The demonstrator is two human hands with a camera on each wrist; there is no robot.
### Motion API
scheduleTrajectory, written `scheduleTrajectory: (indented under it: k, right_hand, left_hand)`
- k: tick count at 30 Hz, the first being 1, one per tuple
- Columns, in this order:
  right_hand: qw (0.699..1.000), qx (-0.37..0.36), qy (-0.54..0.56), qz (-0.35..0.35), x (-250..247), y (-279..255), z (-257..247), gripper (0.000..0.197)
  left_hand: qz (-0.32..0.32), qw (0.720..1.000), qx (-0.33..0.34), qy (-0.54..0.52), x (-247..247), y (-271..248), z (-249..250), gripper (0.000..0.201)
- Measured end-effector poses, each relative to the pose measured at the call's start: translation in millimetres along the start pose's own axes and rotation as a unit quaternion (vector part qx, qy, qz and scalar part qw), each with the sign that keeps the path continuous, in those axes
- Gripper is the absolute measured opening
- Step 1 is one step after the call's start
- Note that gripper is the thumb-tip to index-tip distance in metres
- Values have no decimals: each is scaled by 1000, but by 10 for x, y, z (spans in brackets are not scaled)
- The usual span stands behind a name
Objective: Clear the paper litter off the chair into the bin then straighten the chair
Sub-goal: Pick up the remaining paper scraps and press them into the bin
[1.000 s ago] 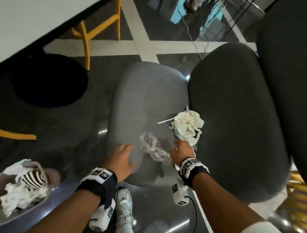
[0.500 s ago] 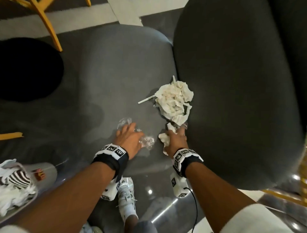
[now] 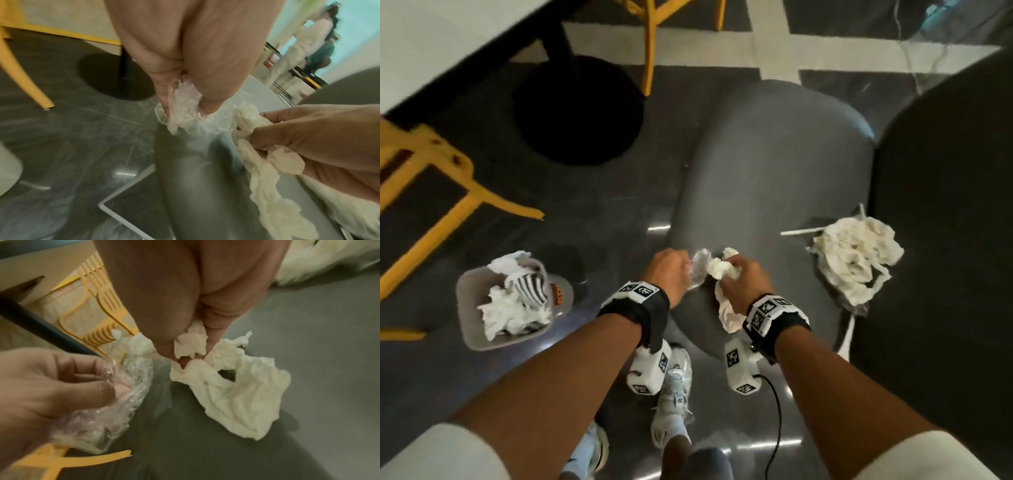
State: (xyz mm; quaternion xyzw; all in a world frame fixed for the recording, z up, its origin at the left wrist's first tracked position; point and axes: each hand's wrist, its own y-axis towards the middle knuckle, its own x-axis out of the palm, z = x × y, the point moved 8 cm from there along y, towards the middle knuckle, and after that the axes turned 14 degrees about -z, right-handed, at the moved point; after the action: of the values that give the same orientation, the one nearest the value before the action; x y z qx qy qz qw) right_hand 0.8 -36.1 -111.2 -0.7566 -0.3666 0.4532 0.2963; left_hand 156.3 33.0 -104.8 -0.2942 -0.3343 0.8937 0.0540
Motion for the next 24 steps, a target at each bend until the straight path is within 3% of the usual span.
scheduleTrajectory:
  k: [4, 9, 12, 15, 21, 24]
  right_hand:
    - [998, -48, -4, -28, 515, 55, -777, 30]
    - [993, -96, 12, -70, 1331, 105, -1701, 27]
    - [986, -119, 21, -112, 2029, 233, -2136, 35]
    - [980, -134, 18, -149, 2798, 358, -2486, 29]
    - [966, -160, -66, -190, 4264, 845, -2629, 36]
    - [956, -160, -124, -210, 4776, 1105, -2446, 43]
  left_hand:
    - [40, 990, -60, -119, -352, -315, -774, 11]
    - [82, 963, -75, -245, -595, -767, -1642, 11]
    - [120, 945, -123, -277, -762, -1023, -2342, 17]
    - [150, 932, -173, -280, -878, -1227, -3209, 14]
    - [174, 905, -238, -308, -727, -1372, -4694, 5]
    - [194, 869, -241, -387, -440, -1271, -5165, 17]
